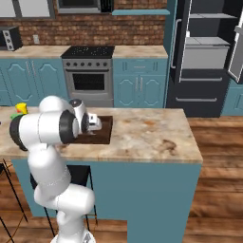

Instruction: Gather the avocado and corn from the fridge and place them on a tray on the dining counter. Then gather the chicken drumstick and fish from the fridge and place them on the other tray.

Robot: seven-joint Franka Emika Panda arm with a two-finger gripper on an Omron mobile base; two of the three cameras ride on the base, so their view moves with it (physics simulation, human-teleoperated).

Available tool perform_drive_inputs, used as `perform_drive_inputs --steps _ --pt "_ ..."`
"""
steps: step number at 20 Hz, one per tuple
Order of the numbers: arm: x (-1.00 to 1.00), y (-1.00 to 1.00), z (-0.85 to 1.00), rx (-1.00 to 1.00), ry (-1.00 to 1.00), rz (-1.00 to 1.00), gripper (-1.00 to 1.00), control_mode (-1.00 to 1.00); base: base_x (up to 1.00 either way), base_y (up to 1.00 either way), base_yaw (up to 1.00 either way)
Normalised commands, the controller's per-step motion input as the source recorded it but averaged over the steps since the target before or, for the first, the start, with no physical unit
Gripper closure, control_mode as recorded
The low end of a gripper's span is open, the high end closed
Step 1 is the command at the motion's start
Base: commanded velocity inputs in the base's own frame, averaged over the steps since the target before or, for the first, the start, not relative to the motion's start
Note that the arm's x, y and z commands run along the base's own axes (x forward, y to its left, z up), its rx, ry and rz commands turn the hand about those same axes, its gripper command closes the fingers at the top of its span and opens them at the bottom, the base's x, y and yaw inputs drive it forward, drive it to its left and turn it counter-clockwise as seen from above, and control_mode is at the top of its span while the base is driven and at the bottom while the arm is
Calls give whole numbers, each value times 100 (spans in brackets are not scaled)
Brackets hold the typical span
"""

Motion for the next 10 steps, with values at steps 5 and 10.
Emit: perform_drive_inputs --steps 5,10 --pt "35 1 -27 0 9 0 100 -100 0 0 0" --pt "18 2 -27 0 2 0 -100 -100 0 0 0"
